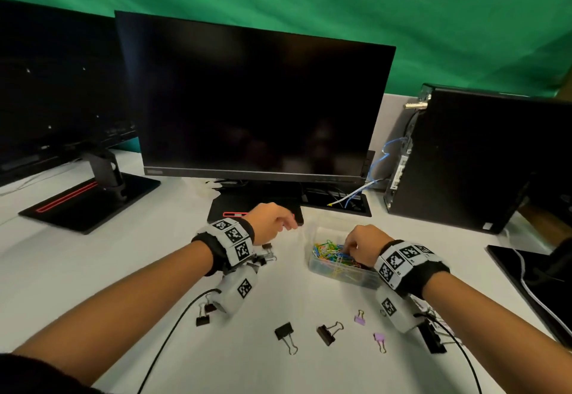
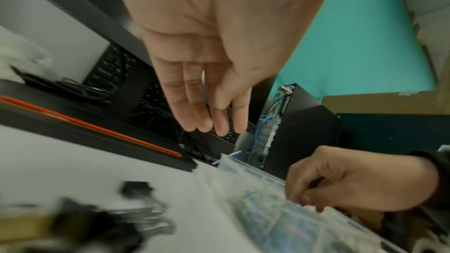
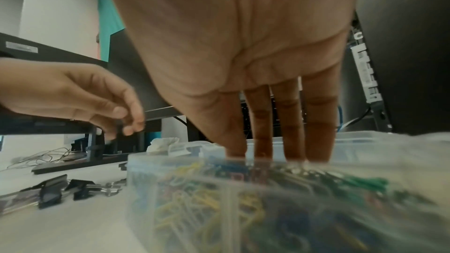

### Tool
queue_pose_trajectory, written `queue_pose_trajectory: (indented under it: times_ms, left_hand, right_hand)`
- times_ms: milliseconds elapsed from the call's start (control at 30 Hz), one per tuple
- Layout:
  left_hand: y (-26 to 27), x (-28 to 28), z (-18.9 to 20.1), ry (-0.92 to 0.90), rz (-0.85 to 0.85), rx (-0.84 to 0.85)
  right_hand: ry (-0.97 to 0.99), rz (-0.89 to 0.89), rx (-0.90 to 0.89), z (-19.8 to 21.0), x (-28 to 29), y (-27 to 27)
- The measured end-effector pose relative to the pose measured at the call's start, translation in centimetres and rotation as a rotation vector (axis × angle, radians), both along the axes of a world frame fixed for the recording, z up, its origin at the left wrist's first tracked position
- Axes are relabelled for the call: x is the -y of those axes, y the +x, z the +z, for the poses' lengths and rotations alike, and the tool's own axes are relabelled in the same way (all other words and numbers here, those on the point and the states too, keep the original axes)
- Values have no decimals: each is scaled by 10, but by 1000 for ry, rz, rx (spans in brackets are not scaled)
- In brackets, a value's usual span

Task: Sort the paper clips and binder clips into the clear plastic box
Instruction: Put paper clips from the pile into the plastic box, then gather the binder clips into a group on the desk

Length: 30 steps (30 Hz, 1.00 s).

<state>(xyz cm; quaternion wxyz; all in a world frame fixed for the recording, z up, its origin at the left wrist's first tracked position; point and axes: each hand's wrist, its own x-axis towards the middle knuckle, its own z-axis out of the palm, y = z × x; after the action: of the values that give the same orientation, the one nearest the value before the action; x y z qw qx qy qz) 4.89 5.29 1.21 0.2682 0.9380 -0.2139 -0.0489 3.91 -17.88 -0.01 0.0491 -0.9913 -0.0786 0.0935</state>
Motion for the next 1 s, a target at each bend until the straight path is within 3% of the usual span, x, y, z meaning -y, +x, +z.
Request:
queue_pose_trajectory:
  times_ms: [100,267,567,833,1000]
  left_hand:
    - [-7,-33,-9,161,21,-10]
    - [-30,-69,-26,427,23,-97]
    - [-66,-87,-33,484,-53,-129]
    - [-81,-98,-29,454,-183,-162]
    - [-55,-100,-31,397,-16,-95]
  right_hand:
    - [-74,-26,58,3,-13,6]
    - [-23,118,99,9,-61,6]
    - [30,472,-40,-3,-140,-1]
    - [-85,403,-104,-9,-138,2]
    - [-62,393,-115,-6,-136,-1]
